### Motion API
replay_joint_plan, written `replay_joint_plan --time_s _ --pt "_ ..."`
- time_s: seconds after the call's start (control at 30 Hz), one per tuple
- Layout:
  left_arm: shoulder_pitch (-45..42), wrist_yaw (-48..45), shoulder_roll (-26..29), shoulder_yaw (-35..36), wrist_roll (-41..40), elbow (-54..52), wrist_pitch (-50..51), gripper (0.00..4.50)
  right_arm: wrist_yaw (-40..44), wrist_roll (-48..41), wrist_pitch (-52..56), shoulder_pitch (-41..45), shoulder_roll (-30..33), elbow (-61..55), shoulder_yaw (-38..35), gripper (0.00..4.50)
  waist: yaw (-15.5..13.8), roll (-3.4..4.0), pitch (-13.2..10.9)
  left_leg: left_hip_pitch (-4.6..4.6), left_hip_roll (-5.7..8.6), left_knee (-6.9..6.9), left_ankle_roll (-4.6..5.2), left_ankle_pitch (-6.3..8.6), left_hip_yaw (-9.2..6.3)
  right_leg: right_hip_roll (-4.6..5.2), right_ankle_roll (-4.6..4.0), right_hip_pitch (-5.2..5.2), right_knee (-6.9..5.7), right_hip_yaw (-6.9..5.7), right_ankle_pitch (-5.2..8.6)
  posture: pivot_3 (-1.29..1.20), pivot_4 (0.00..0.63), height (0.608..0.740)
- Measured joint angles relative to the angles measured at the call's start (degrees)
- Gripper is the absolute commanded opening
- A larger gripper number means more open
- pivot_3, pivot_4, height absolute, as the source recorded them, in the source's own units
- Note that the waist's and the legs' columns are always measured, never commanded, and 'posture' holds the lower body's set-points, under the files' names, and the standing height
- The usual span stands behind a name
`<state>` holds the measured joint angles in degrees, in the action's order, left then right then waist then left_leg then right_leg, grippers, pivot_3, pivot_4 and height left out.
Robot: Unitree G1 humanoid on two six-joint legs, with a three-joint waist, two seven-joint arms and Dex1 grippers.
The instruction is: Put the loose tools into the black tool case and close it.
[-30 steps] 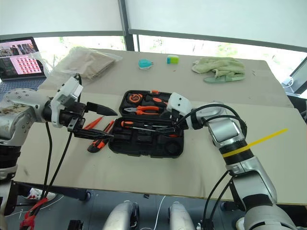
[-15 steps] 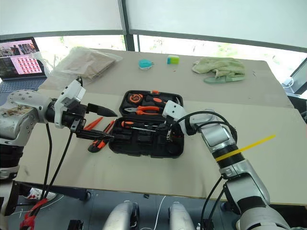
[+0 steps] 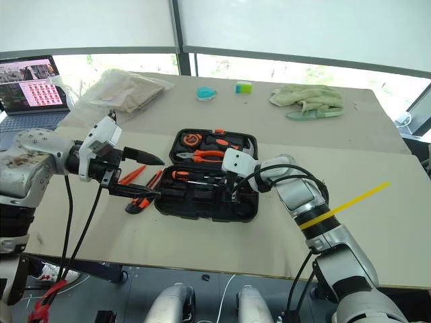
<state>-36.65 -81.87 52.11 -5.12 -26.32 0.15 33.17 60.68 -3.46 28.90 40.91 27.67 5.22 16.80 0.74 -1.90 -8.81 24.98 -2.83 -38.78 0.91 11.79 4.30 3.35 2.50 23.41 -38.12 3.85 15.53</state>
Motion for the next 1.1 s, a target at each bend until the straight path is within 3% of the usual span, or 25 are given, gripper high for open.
replay_joint_plan --time_s 0.13,0.23,0.43,0.5,0.63,0.8,0.93,1.1 --pt "8.04 6.89 0.66 6.41 -0.69 -3.14 3.19 4.5 0.6 -13.25 13.59 -0.02 4.36 -12.6 -14.09 1.4 -0.04 0.0 -0.03 0.58 -0.02 -0.03 -0.01 -0.01 -0.39 0.05 -0.01 0.68 -0.23 0.01 -0.03 0.0 0.15 0.74" --pt "19.9 12.03 2.5 16.67 -1.35 -8.59 6.28 4.5 4.54 -23.98 21.07 -3.86 12.7 -22.39 -24.31 2.38 0.05 -0.01 -0.02 0.52 -0.07 0.24 0.0 0.01 -0.43 0.06 -0.03 0.64 0.02 -0.03 -0.03 0.0 0.15 0.74" --pt "44.56 16.09 2.07 38.13 -1.64 -16.62 8.91 4.5 14.63 -34.18 22.99 -17.83 25.0 -30.4 -29.4 4.49 0.32 -0.04 -0.04 0.28 -0.09 0.36 -0.03 0.0 -0.33 0.13 -0.15 0.59 0.05 0.01 -0.04 0.0 0.15 0.74" --pt "51.5 16.74 1.31 44.22 -0.62 -17.95 8.2 4.5 15.65 -36.54 22.82 -19.18 26.63 -31.59 -30.82 4.49 0.23 -0.07 -0.04 0.19 -0.11 0.36 -0.06 -0.02 -0.32 0.11 -0.21 0.53 0.09 0.01 -0.06 0.0 0.15 0.74" --pt "59.14 17.26 -0.09 48.27 1.63 -18.57 6.45 4.5 14.51 -38.46 22.18 -21.48 27.04 -32.32 -31.8 4.49 -0.09 -0.13 -0.05 0.11 -0.13 0.36 -0.11 -0.04 -0.28 0.17 -0.28 0.61 0.12 -0.02 -0.02 0.0 0.15 0.74" --pt "52.79 20.1 5.92 43.49 2.84 -16.19 7.47 4.5 11.52 -40.75 21.74 -22.45 26.96 -34.17 -32.38 4.49 -1.45 -0.2 -0.03 0.11 -0.11 0.36 -0.19 -0.09 -0.27 0.23 -0.31 0.68 0.2 -0.05 0.0 0.0 0.15 0.74" --pt "36.33 21.73 13.88 29.72 3.89 -10.68 12.84 4.5 8.76 -42.34 21.55 -24.19 26.85 -35.77 -33.37 4.49 -1.4 -0.23 -0.04 0.21 -0.06 0.39 -0.18 -0.1 -0.12 0.26 -0.25 0.59 0.22 -0.04 -0.06 0.0 0.15 0.74" --pt "11.52 20.29 14.3 7.61 7.2 -1.2 19.61 4.5 4.73 -45.17 21.57 -27.4 26.57 -39.49 -35.21 4.49 -0.96 -0.26 -0.04 0.32 -0.06 0.46 -0.17 -0.1 0.19 0.0 -0.21 0.7 0.07 0.04 -0.08 0.0 0.15 0.74"
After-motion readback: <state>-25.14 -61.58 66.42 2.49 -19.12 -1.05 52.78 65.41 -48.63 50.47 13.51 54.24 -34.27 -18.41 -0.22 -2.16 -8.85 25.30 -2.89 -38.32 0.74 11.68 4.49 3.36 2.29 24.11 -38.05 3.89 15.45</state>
